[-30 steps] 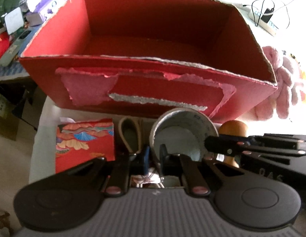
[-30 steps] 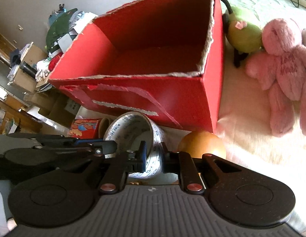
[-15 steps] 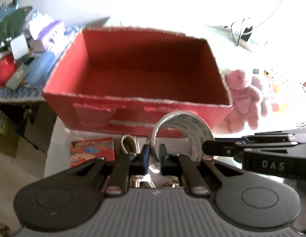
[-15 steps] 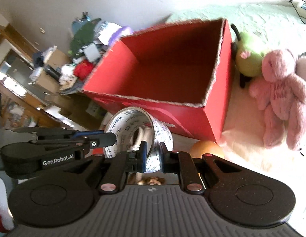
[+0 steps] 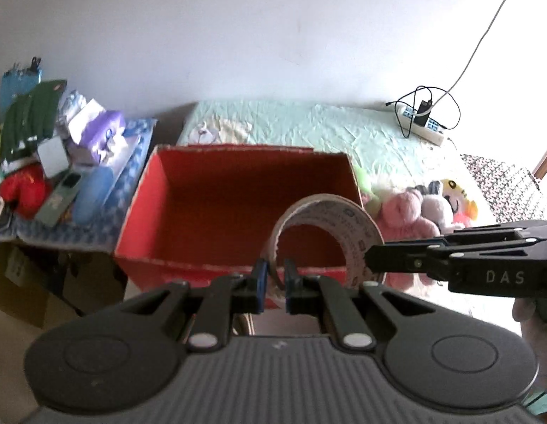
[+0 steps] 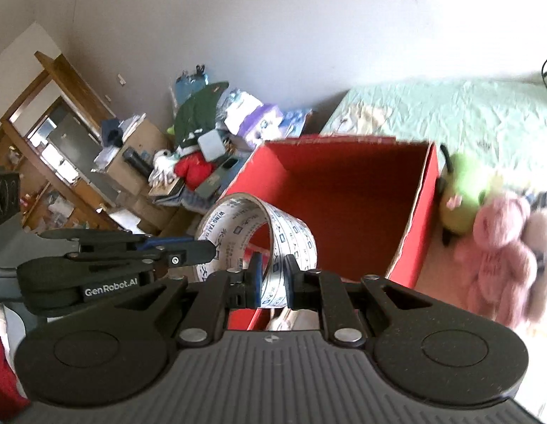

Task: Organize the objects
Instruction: 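Carry the tape roll with both grippers over into the red box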

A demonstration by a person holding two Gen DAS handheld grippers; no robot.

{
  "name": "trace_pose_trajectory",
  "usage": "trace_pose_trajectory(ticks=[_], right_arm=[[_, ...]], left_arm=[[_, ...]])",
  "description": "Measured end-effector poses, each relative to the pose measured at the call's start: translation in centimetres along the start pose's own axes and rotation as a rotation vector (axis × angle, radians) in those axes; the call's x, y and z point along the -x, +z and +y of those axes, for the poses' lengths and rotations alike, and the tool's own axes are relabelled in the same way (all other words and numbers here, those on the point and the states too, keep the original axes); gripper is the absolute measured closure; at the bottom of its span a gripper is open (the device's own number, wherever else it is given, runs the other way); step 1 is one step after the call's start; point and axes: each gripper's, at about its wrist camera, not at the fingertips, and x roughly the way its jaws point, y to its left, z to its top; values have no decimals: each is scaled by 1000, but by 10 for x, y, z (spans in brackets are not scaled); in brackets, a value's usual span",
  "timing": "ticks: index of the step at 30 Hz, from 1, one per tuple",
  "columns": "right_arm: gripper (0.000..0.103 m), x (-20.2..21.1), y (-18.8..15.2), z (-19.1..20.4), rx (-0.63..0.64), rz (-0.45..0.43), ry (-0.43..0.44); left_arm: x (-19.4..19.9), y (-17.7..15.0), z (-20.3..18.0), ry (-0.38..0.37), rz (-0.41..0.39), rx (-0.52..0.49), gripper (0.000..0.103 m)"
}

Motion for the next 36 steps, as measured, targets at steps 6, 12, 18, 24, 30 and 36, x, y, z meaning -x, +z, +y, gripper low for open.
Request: trace_pose_trajectory(ticks=[6, 12, 18, 24, 30, 36], right_arm=[[90, -18, 10, -5, 0, -28, -86], [90, -23, 14, -12, -48, -48, -152], [90, -33, 20, -16, -80, -58, -225], [91, -54, 25, -21, -101, -49, -306], [92, -73, 26, -27, -112, -25, -400], [92, -90, 25, -35, -138, 9, -457]], left_arm=[[-36, 19, 4, -24, 47, -34, 99], [-69, 37, 13, -74, 79, -92, 99], [-92, 47, 18, -107, 96, -162, 99], [-122, 57, 21, -136, 127, -213, 99], [-150, 60, 20, -167, 161, -244, 99], [-181, 60, 26, -208, 221, -236, 99]])
